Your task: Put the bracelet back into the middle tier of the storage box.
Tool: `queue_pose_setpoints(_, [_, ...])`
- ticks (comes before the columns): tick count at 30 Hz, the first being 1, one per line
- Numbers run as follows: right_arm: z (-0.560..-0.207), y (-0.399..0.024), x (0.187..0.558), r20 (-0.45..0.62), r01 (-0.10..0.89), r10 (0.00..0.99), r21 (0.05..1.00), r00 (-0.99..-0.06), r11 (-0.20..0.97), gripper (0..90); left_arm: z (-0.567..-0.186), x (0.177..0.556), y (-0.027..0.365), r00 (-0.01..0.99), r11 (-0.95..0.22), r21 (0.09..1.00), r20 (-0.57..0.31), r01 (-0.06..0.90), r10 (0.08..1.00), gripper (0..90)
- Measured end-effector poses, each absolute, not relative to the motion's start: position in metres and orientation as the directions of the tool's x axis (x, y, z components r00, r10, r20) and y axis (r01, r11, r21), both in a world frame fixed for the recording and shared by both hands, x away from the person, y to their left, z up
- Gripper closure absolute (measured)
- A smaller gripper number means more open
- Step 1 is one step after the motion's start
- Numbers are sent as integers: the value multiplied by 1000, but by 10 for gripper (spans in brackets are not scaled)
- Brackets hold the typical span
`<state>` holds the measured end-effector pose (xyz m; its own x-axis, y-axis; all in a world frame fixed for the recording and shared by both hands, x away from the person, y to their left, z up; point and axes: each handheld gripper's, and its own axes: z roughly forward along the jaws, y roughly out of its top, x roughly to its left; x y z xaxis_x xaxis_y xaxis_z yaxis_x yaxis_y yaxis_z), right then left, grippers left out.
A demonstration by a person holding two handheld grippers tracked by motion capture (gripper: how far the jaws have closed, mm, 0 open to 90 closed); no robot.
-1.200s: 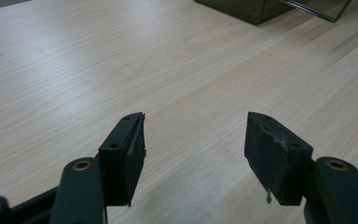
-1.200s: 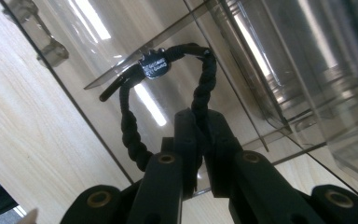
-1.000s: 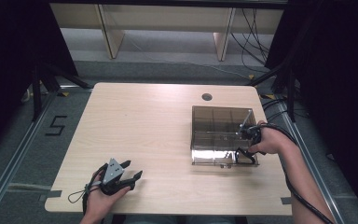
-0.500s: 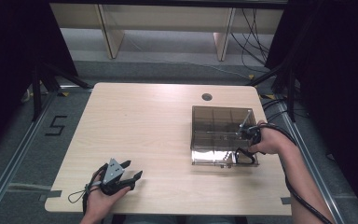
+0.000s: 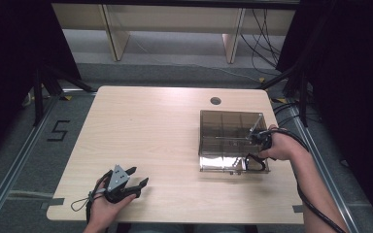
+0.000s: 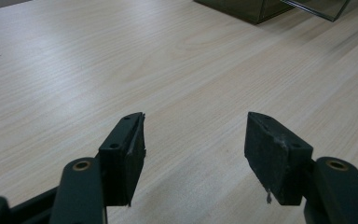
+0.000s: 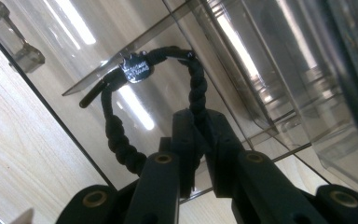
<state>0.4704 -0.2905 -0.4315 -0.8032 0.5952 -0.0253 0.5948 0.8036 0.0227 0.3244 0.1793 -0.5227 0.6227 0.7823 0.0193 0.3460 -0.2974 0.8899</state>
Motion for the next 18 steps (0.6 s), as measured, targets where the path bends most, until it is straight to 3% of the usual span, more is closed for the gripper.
queue_pose_setpoints(6, [-428, -289, 471, -18, 563, 564, 51, -826, 825, 775, -523, 324, 179, 624, -298, 889, 19, 347, 782, 379])
queue_pose_setpoints(8, [-424, -285, 466, -2, 607, 608, 46, -794, 793, 758, -523, 324, 179, 618, -296, 887, 15, 355, 786, 378])
queue_pose_setpoints(18, [-414, -290, 458, -47, 588, 590, 55, -806, 807, 697, -523, 324, 179, 622, -305, 887, 26, 347, 783, 378])
